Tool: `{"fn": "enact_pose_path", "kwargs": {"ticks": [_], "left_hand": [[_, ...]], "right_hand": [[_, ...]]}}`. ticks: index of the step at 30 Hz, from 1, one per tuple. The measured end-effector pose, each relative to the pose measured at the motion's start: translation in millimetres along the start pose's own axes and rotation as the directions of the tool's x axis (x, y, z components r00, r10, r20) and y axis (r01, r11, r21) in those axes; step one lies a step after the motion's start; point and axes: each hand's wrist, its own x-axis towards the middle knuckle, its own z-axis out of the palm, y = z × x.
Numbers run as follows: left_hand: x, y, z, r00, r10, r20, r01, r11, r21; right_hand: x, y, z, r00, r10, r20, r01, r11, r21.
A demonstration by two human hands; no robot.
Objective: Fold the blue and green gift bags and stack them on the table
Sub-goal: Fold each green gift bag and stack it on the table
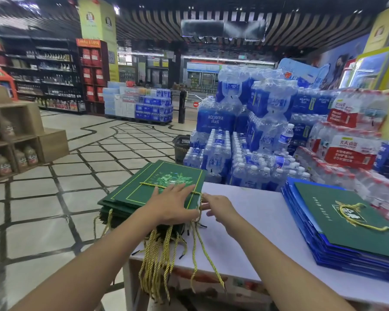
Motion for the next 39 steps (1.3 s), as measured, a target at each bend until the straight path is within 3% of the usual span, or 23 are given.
{"fn": "enact_pose_path", "kwargs": {"ticks": [3,10,15,19,25,27,30,32,34,39], "left_hand": [[-2.4,9.9,4.4,0.999,0.047,-0.028,-0.048,0.998,-0.039],[-0.5,38.6,0.0,0.968,0.172,-0.182,-0.186,0.981,-0.06],[9.2,66.1,2.6,0.888,0.4,-0.228,-0.357,0.911,0.207],[25.3,89.8,26.4,0.861,0.456,-0.223,-0.418,0.886,0.2],[35.0,123.2,84.7,0.885,0.465,-0.033,-0.459,0.881,0.115],[39.8,125.2,96.4,0.902,0.432,0.004,-0.428,0.892,0.143],[43.2,124.7,105.6,0.93,0.364,0.055,-0.368,0.923,0.108],[43.8,124.2,112.1,0.944,0.329,0.04,-0.33,0.943,0.049],[45.1,122.8,114.8,0.954,0.301,0.008,-0.301,0.953,0.029],[46.6,128.2,112.6,0.932,0.362,-0.026,-0.354,0.922,0.159]], "right_hand": [[3.4,-5.9,5.7,0.991,0.118,0.056,-0.127,0.973,0.194],[-2.7,-8.4,-40.9,1.0,-0.007,-0.012,0.01,0.963,0.269],[-14.0,0.7,-115.0,0.997,0.027,-0.074,-0.004,0.956,0.295],[-20.1,20.8,-158.3,0.992,0.055,-0.116,-0.045,0.995,0.087],[-25.0,70.3,-162.0,0.977,0.105,-0.184,-0.153,0.951,-0.269],[-32.8,82.8,-155.6,0.984,0.096,-0.15,-0.154,0.88,-0.449],[-45.4,101.3,-136.4,0.994,-0.019,-0.108,-0.077,0.587,-0.806],[-55.8,107.1,-119.1,0.987,-0.154,-0.048,0.021,0.42,-0.907],[-61.9,108.4,-110.9,0.981,-0.191,-0.008,0.063,0.363,-0.93],[-45.3,95.0,-127.0,0.997,-0.072,-0.017,0.008,0.328,-0.945]]}}
